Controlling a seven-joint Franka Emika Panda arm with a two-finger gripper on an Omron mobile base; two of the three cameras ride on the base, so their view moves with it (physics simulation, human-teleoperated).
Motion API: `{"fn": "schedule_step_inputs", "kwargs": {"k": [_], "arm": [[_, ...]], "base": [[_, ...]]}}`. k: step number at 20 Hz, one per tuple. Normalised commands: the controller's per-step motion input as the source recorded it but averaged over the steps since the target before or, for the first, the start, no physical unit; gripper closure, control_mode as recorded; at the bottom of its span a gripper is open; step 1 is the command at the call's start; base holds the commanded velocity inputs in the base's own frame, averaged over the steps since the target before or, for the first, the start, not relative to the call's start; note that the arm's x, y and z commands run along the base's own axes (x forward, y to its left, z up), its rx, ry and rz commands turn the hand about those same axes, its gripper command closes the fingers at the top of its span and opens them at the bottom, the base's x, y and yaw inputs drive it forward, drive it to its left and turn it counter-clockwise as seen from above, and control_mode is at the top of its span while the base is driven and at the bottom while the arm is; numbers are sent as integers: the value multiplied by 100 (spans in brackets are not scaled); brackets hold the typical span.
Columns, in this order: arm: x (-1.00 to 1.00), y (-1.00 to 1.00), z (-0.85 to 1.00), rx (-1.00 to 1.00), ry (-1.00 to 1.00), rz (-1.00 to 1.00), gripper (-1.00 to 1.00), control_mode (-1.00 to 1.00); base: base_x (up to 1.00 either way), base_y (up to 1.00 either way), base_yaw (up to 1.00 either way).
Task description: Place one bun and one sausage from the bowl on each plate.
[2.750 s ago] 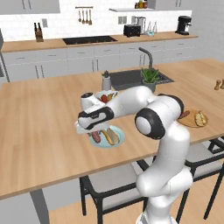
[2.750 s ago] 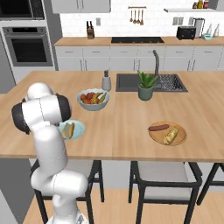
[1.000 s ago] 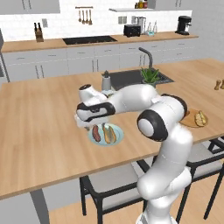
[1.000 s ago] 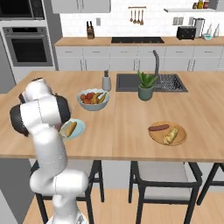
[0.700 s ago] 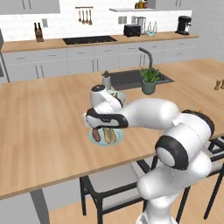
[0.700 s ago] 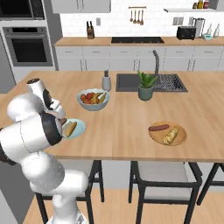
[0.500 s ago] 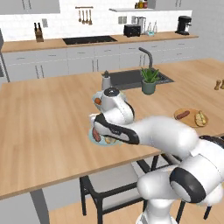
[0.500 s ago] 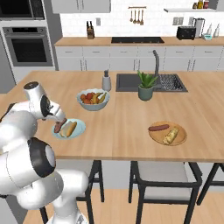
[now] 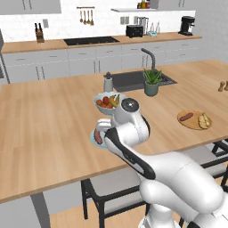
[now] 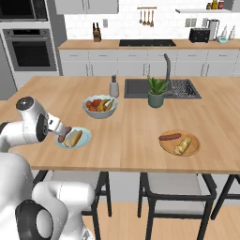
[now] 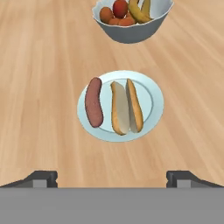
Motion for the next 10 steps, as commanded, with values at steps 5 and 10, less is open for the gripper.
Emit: {"fn": "schedule_step_inputs", "kwargs": {"k": [5,10], "arm": [[-6,38,68,-1,-6,2,-100,-100],[-60,36,64,-4,-15,0,-100,-100]], "base": [[0,0,0],[0,0,0]]}}
